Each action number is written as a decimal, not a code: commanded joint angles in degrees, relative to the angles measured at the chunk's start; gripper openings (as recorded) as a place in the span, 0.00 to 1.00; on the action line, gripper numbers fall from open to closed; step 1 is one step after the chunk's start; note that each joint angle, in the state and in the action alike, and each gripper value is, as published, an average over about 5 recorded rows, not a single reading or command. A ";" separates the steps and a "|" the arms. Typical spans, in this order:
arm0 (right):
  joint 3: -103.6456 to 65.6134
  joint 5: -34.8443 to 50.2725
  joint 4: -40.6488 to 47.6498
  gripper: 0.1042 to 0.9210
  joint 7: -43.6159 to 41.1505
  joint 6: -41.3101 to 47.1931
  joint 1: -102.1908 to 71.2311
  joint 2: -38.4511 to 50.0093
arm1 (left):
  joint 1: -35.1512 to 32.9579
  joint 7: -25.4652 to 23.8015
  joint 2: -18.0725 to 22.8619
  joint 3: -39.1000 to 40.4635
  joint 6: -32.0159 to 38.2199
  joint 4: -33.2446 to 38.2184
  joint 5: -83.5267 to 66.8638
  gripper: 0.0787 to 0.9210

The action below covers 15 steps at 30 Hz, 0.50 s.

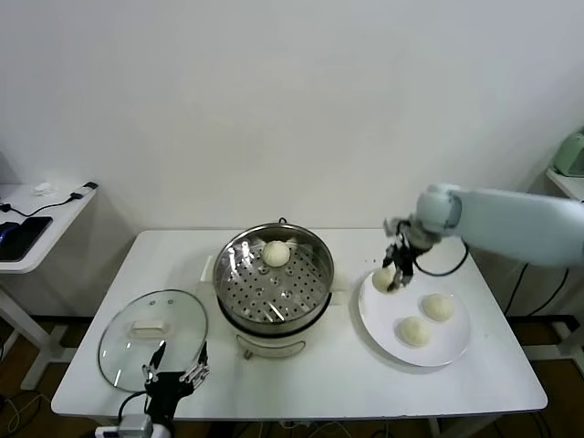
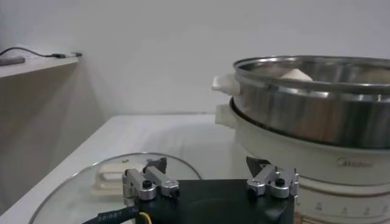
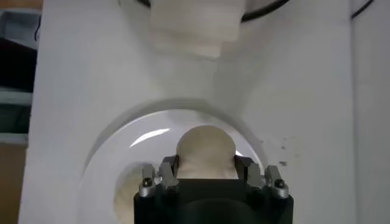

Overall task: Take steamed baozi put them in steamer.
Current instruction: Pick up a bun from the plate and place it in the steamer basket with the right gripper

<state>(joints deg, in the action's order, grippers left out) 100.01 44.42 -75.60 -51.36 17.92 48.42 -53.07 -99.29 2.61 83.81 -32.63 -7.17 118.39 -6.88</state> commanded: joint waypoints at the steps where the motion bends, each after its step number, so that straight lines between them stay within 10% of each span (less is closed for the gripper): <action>1: 4.06 15.59 -7.12 0.63 -0.24 2.37 18.90 -5.48 | 0.24 -0.08 0.05 0.40 -0.01 0.63 0.01 0.88; 15: -6.42 23.13 1.15 0.63 10.42 11.29 3.89 -31.02 | 0.42 -0.17 -0.34 0.67 0.35 0.68 -0.39 0.88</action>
<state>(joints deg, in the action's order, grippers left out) 95.74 61.61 -76.81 -44.46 25.95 54.84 -72.99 -98.91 2.48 83.51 -31.99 -6.83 119.07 -7.20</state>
